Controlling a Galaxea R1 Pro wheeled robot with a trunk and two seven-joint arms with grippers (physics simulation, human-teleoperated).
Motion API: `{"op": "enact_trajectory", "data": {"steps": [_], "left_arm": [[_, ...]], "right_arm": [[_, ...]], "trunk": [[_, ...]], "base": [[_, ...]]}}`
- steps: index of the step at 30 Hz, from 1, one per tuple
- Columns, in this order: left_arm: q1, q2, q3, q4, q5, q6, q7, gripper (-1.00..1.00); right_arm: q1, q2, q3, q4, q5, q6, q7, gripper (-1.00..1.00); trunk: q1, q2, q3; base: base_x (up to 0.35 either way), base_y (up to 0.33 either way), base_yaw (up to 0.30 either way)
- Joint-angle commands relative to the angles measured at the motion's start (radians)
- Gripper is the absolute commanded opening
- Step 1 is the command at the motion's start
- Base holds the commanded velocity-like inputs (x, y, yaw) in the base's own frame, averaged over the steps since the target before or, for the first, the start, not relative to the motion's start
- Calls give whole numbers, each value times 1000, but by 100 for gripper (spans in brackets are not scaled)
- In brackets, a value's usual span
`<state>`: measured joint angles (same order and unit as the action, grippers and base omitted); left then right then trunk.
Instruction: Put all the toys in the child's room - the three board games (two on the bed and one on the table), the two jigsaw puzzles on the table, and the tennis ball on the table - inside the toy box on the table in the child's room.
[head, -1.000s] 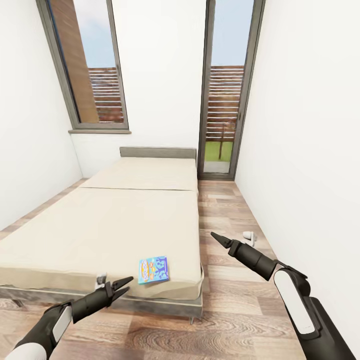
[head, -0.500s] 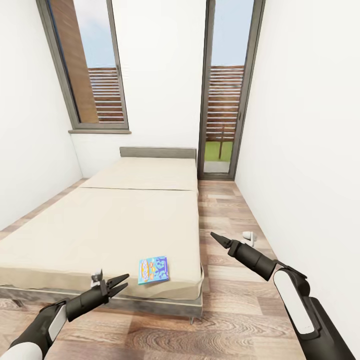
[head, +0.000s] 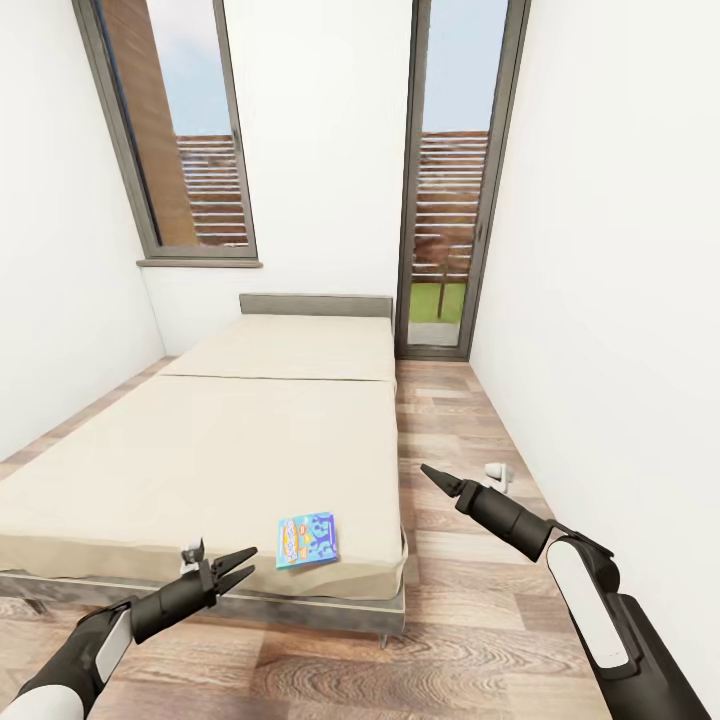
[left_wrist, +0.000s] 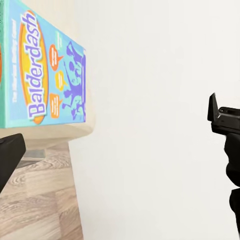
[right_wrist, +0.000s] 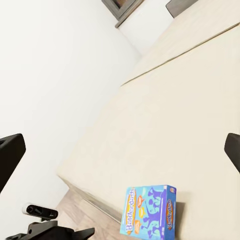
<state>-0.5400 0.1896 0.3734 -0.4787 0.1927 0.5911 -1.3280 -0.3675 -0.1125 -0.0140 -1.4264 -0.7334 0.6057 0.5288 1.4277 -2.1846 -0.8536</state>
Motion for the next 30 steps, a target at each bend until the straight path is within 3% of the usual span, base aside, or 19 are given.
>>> {"op": "enact_trajectory", "data": {"steps": [1, 5, 30], "left_arm": [[0, 1, 2, 0, 1, 10, -4, 100], [0, 4, 2, 0, 3, 10, -6, 100], [0, 5, 2, 3, 1, 12, 6, 100]], "right_arm": [[-1, 0, -1, 0, -6, 8, 0, 100], [-1, 0, -1, 0, -6, 8, 0, 100], [-1, -1, -1, -2, -6, 9, 0, 100]], "trunk": [[0, 0, -1], [0, 0, -1], [96, -175, -79]], "base": [[0, 0, 0], [0, 0, 0], [0, 0, 0]]}}
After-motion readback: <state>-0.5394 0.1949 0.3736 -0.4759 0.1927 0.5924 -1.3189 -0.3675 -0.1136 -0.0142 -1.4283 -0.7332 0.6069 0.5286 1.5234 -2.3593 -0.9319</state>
